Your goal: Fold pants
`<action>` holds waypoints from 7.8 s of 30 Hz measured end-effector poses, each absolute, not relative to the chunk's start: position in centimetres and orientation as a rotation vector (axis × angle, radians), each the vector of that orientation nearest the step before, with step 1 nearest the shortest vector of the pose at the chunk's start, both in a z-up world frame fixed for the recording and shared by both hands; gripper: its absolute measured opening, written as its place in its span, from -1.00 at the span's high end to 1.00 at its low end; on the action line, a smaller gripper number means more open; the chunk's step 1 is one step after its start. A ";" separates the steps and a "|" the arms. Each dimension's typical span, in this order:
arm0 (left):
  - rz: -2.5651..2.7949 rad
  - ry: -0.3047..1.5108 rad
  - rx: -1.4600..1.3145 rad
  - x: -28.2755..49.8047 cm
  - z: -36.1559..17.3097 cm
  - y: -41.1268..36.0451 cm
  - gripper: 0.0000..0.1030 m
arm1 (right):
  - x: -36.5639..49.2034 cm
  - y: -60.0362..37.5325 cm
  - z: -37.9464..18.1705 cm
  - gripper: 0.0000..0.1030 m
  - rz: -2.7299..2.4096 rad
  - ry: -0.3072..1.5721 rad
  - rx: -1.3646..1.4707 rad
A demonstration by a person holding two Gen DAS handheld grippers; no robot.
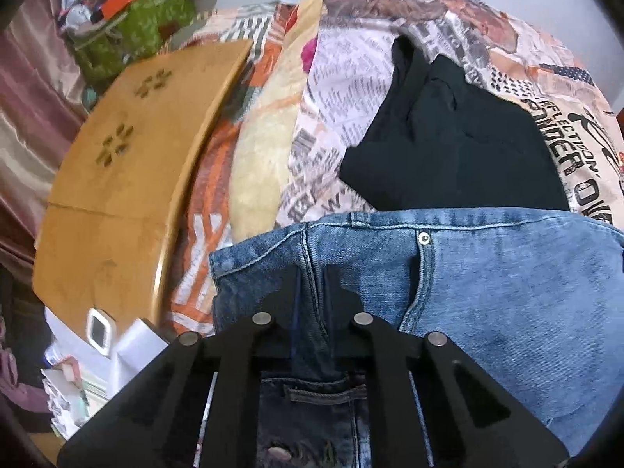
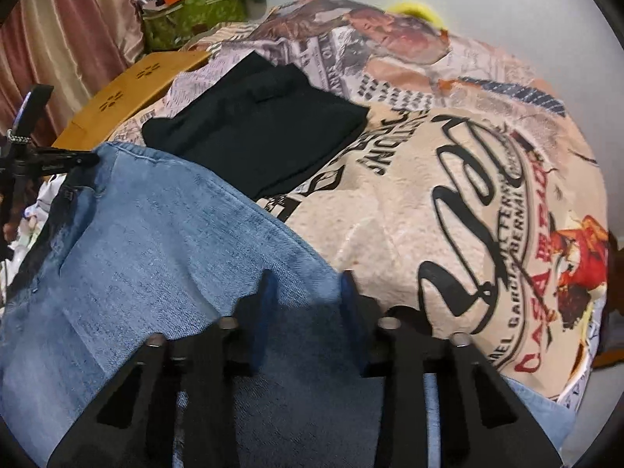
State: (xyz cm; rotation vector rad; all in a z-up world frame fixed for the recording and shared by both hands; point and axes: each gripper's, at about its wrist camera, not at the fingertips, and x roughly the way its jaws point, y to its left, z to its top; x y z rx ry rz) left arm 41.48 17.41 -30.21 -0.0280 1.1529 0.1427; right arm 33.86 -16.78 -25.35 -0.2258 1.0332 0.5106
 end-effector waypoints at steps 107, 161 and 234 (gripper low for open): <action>0.044 1.063 0.126 36.7 -25.1 3.9 -0.99 | 35.6 -40.5 -29.5 -0.12 -0.047 1.086 0.289; -0.392 1.163 0.342 27.3 -25.8 -15.1 -0.99 | 8.8 -54.4 -26.3 0.88 -0.233 0.932 0.533; 0.087 1.207 -0.080 28.5 -33.4 19.1 -0.18 | 32.8 -7.8 -27.6 0.35 0.741 1.211 -0.194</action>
